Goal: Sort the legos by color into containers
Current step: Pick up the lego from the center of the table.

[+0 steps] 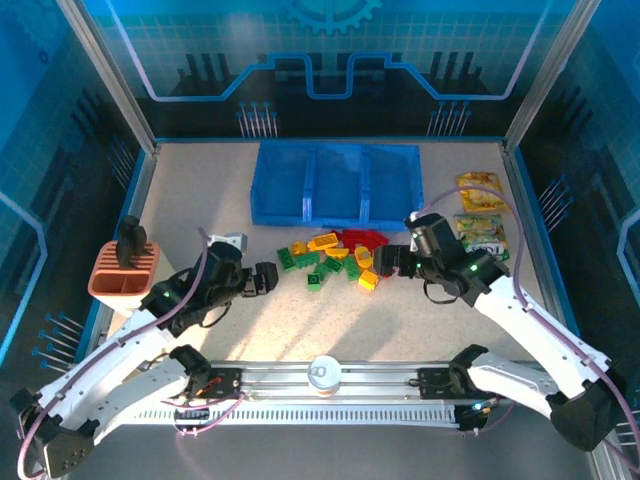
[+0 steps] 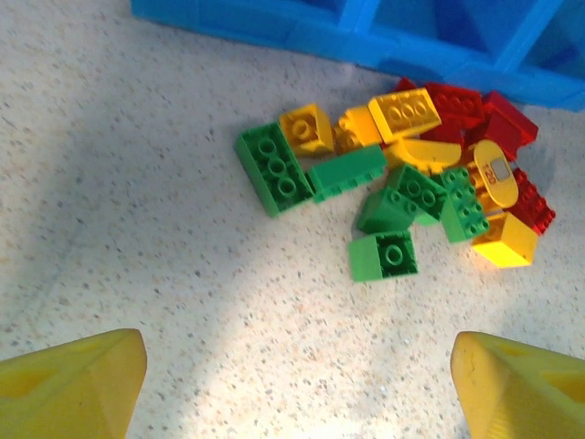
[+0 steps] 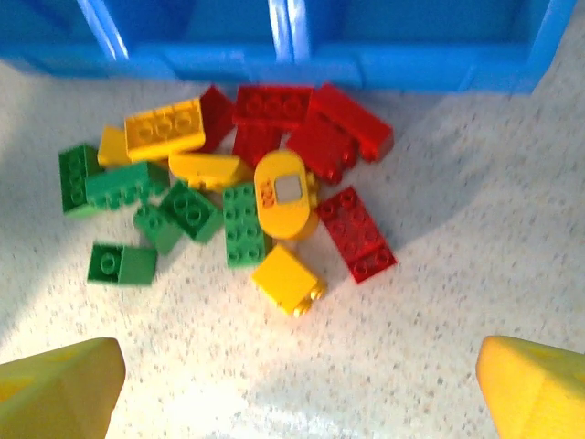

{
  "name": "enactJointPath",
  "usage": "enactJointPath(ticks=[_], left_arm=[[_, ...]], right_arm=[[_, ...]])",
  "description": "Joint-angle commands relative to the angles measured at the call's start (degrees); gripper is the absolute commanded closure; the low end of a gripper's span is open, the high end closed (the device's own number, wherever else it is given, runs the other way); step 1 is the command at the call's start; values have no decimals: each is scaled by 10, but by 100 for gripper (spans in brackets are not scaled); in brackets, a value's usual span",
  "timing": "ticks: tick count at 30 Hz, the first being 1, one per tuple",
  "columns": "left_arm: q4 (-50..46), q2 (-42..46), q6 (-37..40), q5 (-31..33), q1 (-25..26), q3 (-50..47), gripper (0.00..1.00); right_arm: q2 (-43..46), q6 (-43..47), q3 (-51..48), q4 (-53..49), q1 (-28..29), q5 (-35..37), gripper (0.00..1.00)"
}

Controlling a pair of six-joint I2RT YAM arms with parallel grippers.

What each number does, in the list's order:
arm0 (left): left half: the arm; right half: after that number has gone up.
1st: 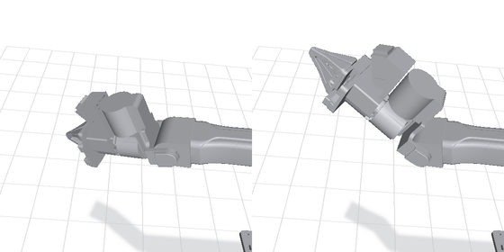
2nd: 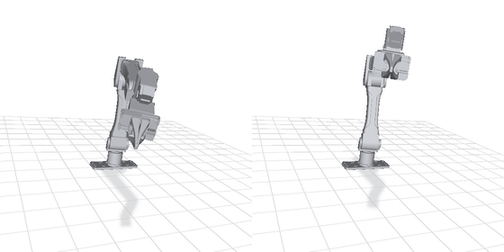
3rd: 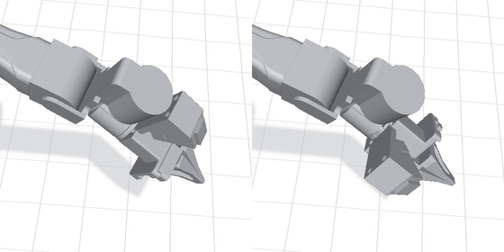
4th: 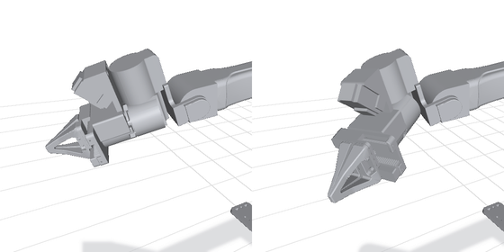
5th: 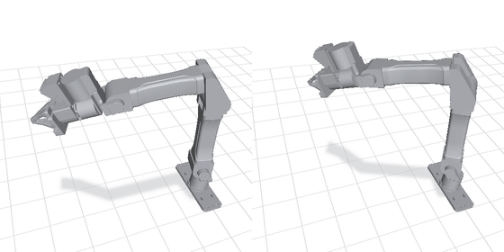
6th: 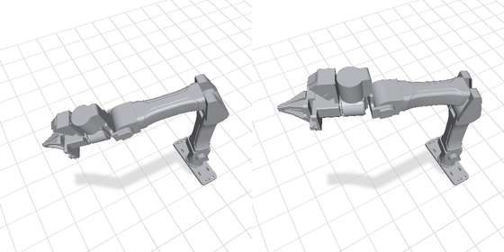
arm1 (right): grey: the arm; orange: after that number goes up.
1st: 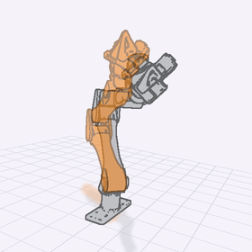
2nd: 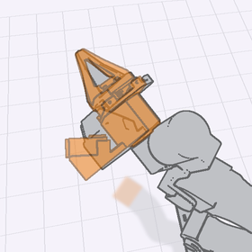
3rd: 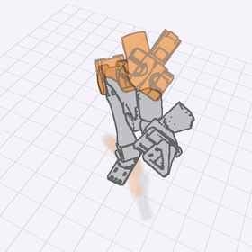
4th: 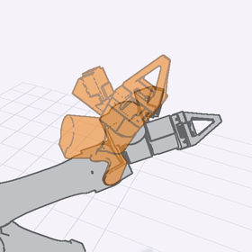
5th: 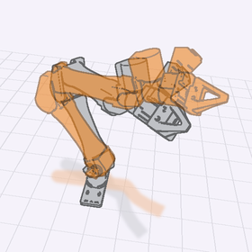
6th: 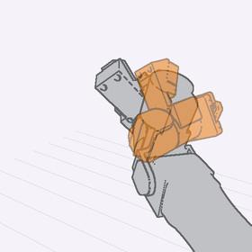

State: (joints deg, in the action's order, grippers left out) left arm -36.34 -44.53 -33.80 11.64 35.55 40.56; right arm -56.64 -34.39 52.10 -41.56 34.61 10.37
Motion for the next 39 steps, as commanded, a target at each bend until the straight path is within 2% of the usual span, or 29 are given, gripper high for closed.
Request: enactJointPath(ticks=[1,6,12,23,26,39], left_arm=[[-5,-9,-29,-29,23,-6,13],[24,-58,-46,-38,54,-2,15],[44,-155,-61,-26,84,37,16],[87,-349,-66,-54,94,119,17],[70,-397,-60,-43,94,149,19],[69,-501,-66,-46,94,192,31]], right_arm=[[15,-32,-5,-18,48,3,0],[19,-51,-14,2,75,4,0],[18,-67,-51,4,94,25,0],[-11,-33,-77,37,84,24,0],[-4,-35,-102,55,77,28,0],[20,-57,-152,75,55,14,0]])
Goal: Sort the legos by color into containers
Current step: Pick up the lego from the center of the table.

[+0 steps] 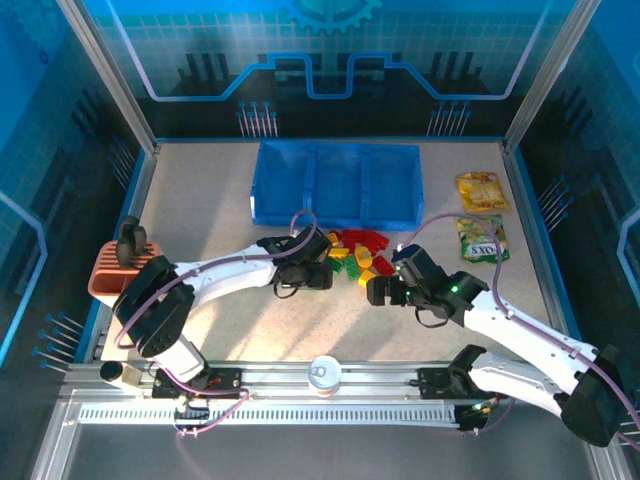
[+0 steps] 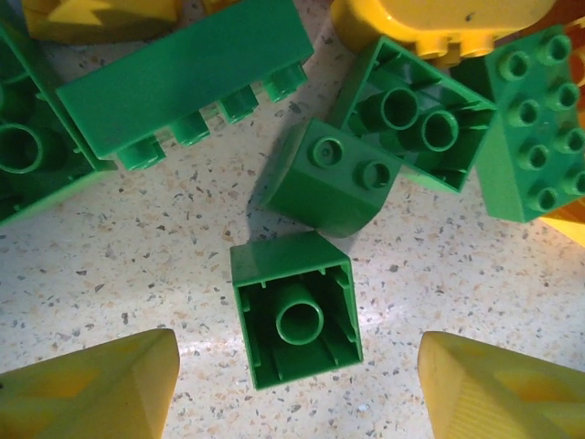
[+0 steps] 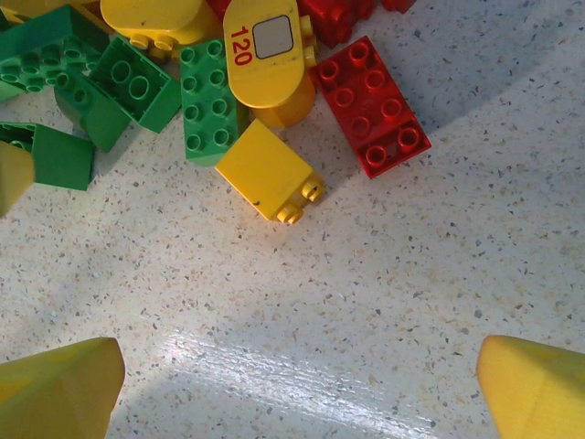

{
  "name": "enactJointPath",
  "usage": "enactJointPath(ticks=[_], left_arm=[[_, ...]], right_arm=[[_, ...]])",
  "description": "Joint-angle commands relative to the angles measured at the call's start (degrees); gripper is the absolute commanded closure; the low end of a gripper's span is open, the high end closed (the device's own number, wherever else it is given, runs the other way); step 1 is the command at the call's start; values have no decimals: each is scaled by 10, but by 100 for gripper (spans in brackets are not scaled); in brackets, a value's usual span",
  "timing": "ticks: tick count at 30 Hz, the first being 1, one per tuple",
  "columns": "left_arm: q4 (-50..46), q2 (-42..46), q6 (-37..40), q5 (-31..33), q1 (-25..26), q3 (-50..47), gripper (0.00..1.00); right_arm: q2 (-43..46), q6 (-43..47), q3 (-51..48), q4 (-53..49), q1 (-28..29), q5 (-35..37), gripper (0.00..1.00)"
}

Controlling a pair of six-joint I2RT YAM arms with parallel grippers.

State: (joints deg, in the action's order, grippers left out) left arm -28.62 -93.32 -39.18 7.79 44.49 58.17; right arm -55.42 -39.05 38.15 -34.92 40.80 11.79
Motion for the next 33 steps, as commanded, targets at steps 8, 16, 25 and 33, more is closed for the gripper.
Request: enactJointPath(ticks=[8,16,25,33], left_arm=[[-4,-40,-11,9,4,22,41],[-30,-49,9,23,4,52,66],[-59,8,20,48,5,52,76],[-87,71,41,81,1,70,75]], right_arm=[[16,-20,-26,18,-7,-5,1],[19,-21,-27,13,-8,-3,2],[21,-22,-27,10,-9,4,2],[1,-28,-29,17,-8,-1,3]])
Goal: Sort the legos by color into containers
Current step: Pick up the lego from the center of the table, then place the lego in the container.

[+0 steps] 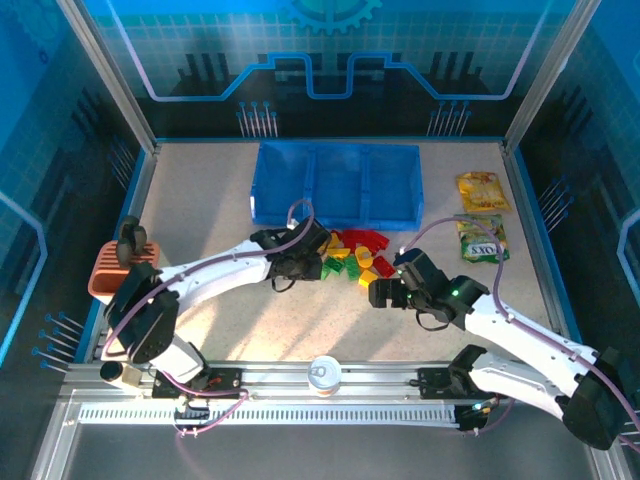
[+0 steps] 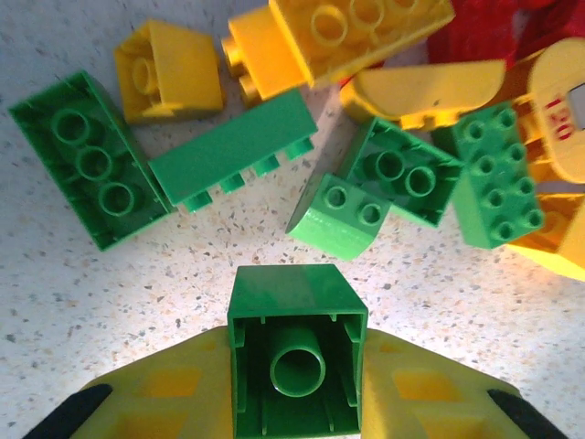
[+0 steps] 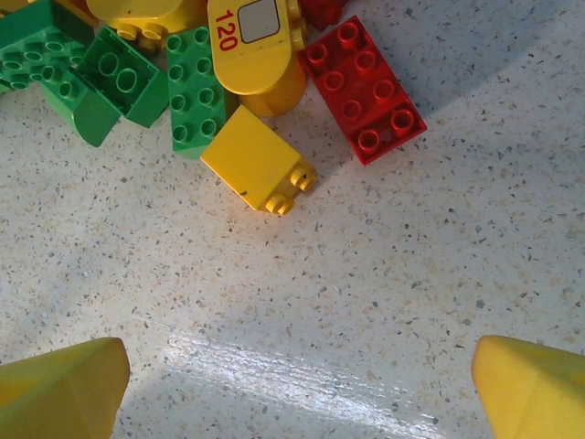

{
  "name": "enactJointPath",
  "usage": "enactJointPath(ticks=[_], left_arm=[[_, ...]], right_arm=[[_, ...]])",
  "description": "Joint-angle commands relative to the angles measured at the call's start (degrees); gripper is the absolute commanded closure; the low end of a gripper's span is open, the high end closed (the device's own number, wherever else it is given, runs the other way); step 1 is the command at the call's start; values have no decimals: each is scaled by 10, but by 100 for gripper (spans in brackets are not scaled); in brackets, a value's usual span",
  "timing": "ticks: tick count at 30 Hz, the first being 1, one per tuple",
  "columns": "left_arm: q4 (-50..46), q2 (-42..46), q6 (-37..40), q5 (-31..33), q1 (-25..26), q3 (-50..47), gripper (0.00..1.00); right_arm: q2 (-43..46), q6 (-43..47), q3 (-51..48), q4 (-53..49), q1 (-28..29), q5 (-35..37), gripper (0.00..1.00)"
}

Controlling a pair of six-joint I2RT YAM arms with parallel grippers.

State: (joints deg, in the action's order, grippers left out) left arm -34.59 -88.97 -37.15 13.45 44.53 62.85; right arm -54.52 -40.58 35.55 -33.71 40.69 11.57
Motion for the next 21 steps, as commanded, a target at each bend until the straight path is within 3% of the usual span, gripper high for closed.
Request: enactJointPath(ticks=[1,14,21], left_arm=[[-29,32,25,27,-4,26,76],[-17,58,58,-26,-140,84,76],[-5,14,67,-47,-209,145,76]], right_arm=[[-11,-13,-2,6,-7,-1,3],[-8,-28,-24,16,-3,-21,4],[-13,-37,-36,34,6,-27,5]])
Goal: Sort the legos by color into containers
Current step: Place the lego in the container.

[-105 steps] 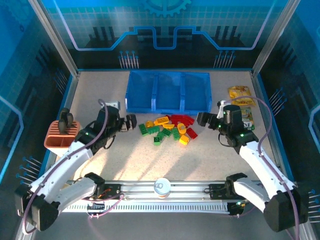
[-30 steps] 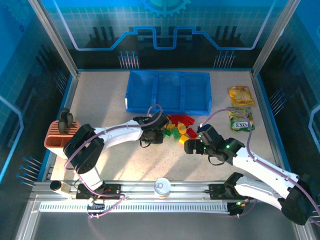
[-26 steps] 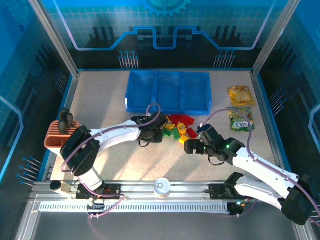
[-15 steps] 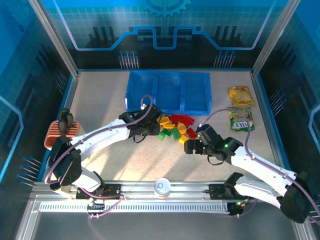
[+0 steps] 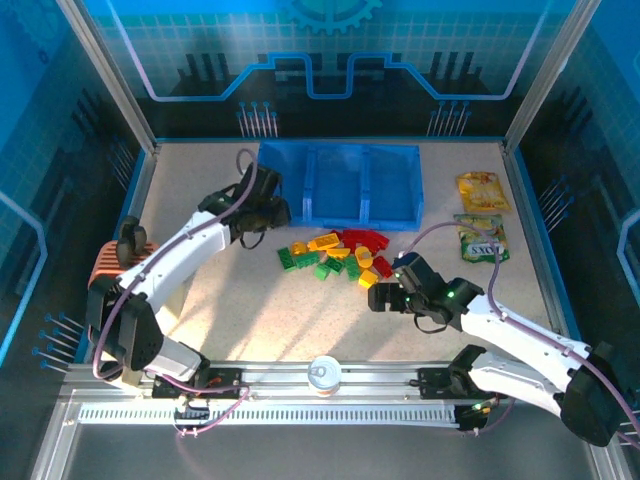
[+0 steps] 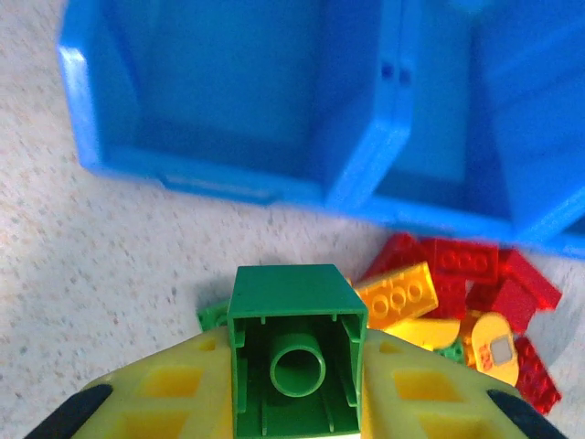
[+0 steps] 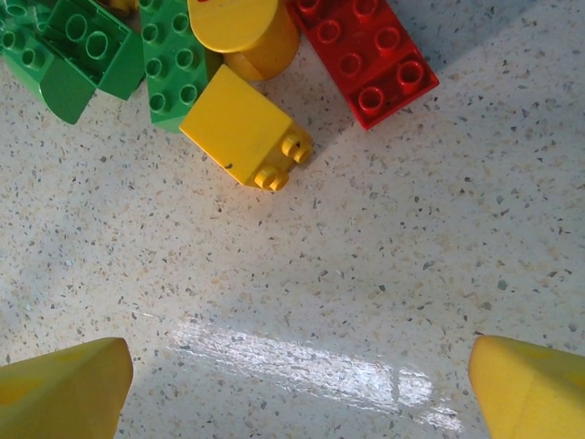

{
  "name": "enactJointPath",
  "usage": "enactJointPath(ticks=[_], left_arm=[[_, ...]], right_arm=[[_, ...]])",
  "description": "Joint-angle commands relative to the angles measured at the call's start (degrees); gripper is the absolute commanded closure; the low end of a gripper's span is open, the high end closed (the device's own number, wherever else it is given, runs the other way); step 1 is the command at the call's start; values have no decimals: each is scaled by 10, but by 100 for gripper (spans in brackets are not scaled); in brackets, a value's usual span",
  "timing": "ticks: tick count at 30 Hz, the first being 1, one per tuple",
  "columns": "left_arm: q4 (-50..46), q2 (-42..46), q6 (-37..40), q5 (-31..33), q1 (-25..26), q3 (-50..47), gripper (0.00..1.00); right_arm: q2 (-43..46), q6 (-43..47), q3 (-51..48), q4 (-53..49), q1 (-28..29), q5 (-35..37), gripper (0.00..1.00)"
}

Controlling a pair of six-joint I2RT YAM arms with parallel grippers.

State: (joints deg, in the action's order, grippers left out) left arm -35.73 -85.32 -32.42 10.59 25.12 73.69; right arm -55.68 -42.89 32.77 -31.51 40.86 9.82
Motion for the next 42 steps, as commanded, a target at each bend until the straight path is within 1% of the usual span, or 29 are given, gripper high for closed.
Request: enactJointPath(ticks=[1,8,12,15,21,35,42], left_arm=[[4,-39,22,-20,-22,52,76],[-4,-152,34,-14,-53,144,76],[-23,-218,38,-24,-68,204,76],[-32,-251,47,-21,-71,235,76],[-42,-297,53,-21,-76,264,75],[-36,-311,54,-23,-76,256,66],[-38,-305,51,-21,-77,253,54]], right_arm=[[-2,-14,-7,12,5,-10,5],[3,-16,-7,4,15,-7,5],[18,-20,-11,-7,18,-5,5],[33,-25,-17,-12,19,-2,5],[43,-25,-20,-11,19,-2,5],[16,-24,-1,-10,26,-5,5],[15,-26,5,-16,35,0,5]])
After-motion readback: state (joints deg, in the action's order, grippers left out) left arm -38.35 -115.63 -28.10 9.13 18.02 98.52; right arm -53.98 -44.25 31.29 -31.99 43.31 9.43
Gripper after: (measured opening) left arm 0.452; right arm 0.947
